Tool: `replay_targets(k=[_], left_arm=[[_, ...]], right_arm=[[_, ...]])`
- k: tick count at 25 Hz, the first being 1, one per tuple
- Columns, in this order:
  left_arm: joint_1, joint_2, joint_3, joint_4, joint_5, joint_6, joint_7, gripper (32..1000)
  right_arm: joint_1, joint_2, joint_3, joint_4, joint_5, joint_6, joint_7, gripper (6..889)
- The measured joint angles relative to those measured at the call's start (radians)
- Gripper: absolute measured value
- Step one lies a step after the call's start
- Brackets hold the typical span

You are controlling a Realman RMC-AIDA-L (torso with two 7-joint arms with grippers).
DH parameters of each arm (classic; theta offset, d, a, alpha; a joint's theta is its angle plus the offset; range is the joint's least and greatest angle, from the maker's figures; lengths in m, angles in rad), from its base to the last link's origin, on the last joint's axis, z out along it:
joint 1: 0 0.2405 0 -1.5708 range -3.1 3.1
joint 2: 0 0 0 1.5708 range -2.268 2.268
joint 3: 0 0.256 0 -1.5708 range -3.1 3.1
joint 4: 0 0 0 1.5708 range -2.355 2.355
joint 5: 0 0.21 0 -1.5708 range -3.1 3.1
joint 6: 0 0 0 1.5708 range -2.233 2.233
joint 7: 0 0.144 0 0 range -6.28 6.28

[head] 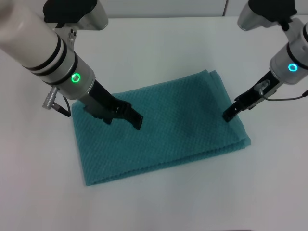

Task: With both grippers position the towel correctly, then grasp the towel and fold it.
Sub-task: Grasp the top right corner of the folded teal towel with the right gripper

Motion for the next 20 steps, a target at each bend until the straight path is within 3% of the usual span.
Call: replay_targets(k=[20], left_arm=[[0.001,0.0000,0.008,0.000,-0.012,-0.023,0.002,880]], right_arm=[[-0.053,0.003,0.005,0.065,-0.005,0.127,0.004,855]])
